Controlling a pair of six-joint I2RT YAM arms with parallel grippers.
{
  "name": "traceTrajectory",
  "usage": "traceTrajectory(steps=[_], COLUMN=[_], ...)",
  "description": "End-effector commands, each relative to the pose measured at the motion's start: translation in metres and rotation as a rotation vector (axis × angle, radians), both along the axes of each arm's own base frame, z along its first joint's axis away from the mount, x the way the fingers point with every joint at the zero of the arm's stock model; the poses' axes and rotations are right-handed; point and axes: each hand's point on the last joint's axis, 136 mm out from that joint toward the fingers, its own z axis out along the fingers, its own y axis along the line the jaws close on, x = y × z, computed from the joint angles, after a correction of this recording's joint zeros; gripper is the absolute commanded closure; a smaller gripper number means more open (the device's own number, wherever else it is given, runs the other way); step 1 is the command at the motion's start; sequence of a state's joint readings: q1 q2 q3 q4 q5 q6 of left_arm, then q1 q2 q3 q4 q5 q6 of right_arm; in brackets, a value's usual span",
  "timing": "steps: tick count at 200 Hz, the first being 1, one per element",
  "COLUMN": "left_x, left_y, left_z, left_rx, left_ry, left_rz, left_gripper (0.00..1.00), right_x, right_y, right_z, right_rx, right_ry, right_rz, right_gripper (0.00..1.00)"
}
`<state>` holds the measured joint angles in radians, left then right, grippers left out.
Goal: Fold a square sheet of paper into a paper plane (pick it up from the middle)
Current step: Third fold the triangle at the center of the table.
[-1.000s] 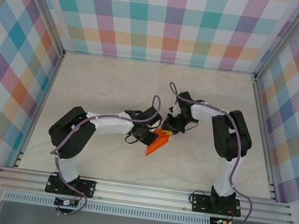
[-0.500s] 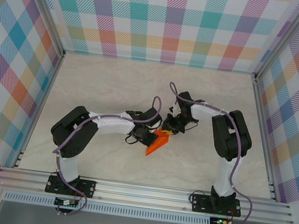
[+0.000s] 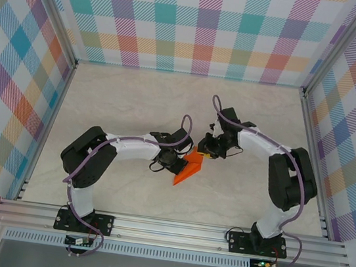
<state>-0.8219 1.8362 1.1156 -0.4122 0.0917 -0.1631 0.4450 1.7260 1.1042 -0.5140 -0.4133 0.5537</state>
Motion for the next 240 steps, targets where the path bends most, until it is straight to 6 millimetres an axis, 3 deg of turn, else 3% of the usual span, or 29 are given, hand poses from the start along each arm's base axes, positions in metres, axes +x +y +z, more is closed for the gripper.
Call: traceTrajectory(steps=[1, 48, 129, 240], left_x=[-0.002, -0.002, -0.002, -0.006], left_y=[0.005, 0.003, 0.002, 0.004], left_z=[-0.005, -0.004, -0.002, -0.008], left_rx=[0.002, -0.008, -0.016, -0.008], left_ry=[0.026, 0.028, 0.027, 0.046], left_rz=[-0.001, -0.005, -0.007, -0.009], left_gripper=[1.0, 1.0, 1.0, 1.0], right_x=[-0.014, -0.036, -0.04, -0.064], right_y=[0.013, 0.033, 0.043, 0.014], right_z=[0.008, 0.002, -0.023, -0.063], right_rx=[0.137, 0.2, 0.166, 0.011], right_ry=[0.042, 0.113, 0.189, 0.242], right_rz=[-0.021, -0.002, -0.005, -0.008], right_gripper=[0.83, 0.88, 0.88, 0.87])
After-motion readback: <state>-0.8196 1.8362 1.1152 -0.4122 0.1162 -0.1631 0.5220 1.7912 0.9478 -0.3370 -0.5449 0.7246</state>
